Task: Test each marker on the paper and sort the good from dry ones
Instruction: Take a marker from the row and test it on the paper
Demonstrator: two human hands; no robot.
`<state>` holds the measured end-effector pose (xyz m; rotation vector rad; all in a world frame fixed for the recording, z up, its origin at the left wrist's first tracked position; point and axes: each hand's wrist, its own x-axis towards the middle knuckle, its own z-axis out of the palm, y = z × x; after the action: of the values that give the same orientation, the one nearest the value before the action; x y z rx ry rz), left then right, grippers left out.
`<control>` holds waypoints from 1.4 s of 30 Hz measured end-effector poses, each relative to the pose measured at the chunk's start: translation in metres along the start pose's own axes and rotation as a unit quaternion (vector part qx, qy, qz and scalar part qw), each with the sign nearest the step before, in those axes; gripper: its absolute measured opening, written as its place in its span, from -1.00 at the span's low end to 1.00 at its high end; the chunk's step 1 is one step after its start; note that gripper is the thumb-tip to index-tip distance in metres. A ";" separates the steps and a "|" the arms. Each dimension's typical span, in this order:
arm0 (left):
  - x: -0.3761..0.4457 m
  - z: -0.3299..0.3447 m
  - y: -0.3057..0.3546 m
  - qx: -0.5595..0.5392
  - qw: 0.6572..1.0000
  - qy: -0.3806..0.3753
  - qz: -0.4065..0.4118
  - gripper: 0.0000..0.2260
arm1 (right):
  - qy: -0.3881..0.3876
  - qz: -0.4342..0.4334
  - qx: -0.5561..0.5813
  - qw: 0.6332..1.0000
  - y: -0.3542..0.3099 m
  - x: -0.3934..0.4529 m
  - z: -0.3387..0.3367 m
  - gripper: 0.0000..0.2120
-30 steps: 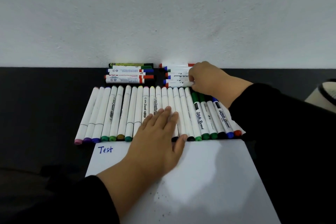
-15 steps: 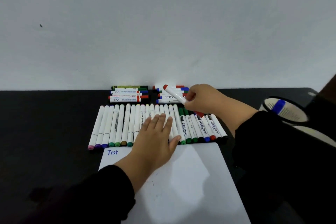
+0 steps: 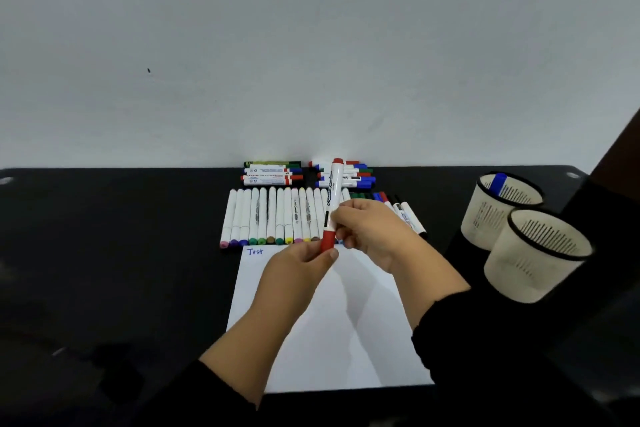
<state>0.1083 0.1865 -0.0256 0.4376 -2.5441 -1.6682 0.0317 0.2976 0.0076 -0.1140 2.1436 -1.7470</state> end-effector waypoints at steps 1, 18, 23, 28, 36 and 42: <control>-0.006 -0.004 -0.002 0.015 1.000 0.003 -0.005 -0.73 | -0.001 -0.002 0.016 1.000 0.003 -0.005 0.005 -0.94; -0.024 -0.036 -0.046 0.259 0.966 0.013 0.022 -0.56 | 0.151 0.003 0.051 0.987 0.061 -0.012 0.083 -0.74; -0.013 -0.041 -0.052 0.232 0.973 0.002 -0.004 -0.61 | 0.141 0.008 0.039 0.989 0.062 -0.003 0.090 -0.75; -0.008 -0.045 -0.054 0.214 0.977 -0.010 -0.026 -0.64 | 0.136 0.016 0.049 0.989 0.063 0.004 0.095 -0.76; -0.008 -0.054 -0.060 0.079 0.992 -0.029 -0.090 -0.80 | 0.114 0.025 0.039 0.992 0.060 0.002 0.104 -0.78; -0.020 -0.056 -0.057 0.275 0.961 0.015 -0.001 -0.66 | 0.124 0.041 0.049 0.990 0.055 -0.001 0.112 -0.79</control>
<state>0.1502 0.1213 -0.0530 0.4858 -2.9548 -0.9134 0.0792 0.2068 -0.0629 0.2271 2.1886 -1.8988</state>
